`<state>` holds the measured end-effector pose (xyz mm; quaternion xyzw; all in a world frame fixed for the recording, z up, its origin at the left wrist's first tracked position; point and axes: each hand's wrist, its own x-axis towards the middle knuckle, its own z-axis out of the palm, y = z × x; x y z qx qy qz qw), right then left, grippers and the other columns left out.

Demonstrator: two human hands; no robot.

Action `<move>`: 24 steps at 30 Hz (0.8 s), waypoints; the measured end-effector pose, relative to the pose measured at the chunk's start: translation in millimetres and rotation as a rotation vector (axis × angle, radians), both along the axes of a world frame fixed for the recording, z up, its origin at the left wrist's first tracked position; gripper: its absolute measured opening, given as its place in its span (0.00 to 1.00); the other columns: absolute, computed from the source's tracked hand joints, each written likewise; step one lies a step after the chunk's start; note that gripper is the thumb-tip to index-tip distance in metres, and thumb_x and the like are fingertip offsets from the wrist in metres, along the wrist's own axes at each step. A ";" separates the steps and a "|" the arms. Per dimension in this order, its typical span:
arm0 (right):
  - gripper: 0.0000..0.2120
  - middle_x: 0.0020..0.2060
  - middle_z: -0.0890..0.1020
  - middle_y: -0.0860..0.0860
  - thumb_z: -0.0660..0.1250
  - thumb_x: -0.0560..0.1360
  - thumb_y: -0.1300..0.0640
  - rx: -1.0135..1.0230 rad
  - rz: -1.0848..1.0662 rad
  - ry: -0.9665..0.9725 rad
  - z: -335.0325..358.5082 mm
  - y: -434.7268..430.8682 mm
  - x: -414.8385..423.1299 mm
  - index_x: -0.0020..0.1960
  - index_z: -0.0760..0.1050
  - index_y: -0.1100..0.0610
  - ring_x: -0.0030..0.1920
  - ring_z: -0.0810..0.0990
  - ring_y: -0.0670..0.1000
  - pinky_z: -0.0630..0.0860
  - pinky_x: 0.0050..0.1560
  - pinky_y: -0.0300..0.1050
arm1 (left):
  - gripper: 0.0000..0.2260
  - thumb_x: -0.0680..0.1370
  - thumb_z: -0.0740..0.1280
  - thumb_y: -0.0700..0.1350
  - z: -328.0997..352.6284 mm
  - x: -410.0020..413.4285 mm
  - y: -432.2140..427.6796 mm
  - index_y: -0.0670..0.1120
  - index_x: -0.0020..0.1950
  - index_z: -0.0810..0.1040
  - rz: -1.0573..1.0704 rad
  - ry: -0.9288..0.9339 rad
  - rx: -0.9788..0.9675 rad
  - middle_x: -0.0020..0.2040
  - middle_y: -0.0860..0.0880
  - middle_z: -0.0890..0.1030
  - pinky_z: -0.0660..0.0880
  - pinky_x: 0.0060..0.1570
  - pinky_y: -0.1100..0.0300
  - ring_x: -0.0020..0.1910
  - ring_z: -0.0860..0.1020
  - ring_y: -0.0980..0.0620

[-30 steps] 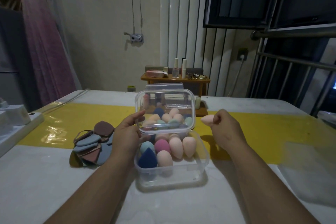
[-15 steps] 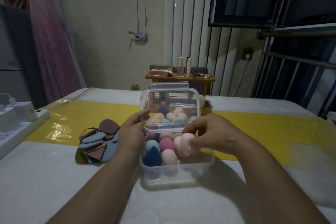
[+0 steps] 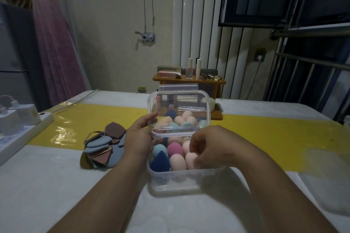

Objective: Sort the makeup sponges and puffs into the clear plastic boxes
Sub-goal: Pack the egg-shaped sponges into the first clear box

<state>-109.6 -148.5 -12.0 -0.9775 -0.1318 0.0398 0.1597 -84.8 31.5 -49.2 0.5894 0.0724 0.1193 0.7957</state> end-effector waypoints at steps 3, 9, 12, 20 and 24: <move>0.13 0.42 0.80 0.40 0.77 0.67 0.51 -0.026 0.008 -0.011 0.9 1.9 -0.5 0.51 0.82 0.44 0.43 0.78 0.43 0.78 0.41 0.39 | 0.24 0.76 0.54 0.24 0.2 -0.2 0.0 0.47 0.54 0.81 -0.004 -0.002 0.003 0.51 0.51 0.78 0.81 0.32 0.63 0.45 0.78 0.53; 0.12 0.41 0.79 0.43 0.77 0.66 0.51 -0.056 0.012 -0.043 -2.0 2.8 1.4 0.46 0.77 0.45 0.43 0.77 0.45 0.75 0.38 0.41 | 0.24 0.77 0.54 0.25 -0.1 -0.9 -0.1 0.47 0.55 0.82 -0.003 0.000 0.007 0.51 0.52 0.78 0.82 0.33 0.62 0.46 0.78 0.53; 0.11 0.42 0.81 0.43 0.78 0.65 0.50 -0.061 0.003 -0.025 -2.5 -0.2 2.2 0.45 0.80 0.45 0.43 0.79 0.46 0.80 0.42 0.44 | 0.25 0.75 0.53 0.23 -2.1 2.0 0.6 0.47 0.56 0.82 0.005 0.007 0.007 0.51 0.51 0.78 0.81 0.32 0.62 0.46 0.78 0.52; 0.15 0.43 0.84 0.41 0.75 0.67 0.54 -0.068 0.017 0.000 -1.7 -0.2 1.6 0.52 0.84 0.43 0.43 0.80 0.43 0.79 0.42 0.39 | 0.26 0.75 0.53 0.23 -5.5 5.5 2.5 0.46 0.58 0.82 0.005 0.007 0.007 0.53 0.50 0.79 0.81 0.32 0.62 0.47 0.78 0.52; 0.12 0.39 0.80 0.42 0.77 0.66 0.54 -0.020 0.010 -0.003 0.9 -2.3 1.9 0.45 0.79 0.43 0.41 0.78 0.43 0.78 0.40 0.39 | 0.26 0.75 0.54 0.23 -5.5 5.2 2.4 0.47 0.57 0.82 -0.001 0.009 0.010 0.53 0.51 0.79 0.81 0.32 0.63 0.48 0.78 0.52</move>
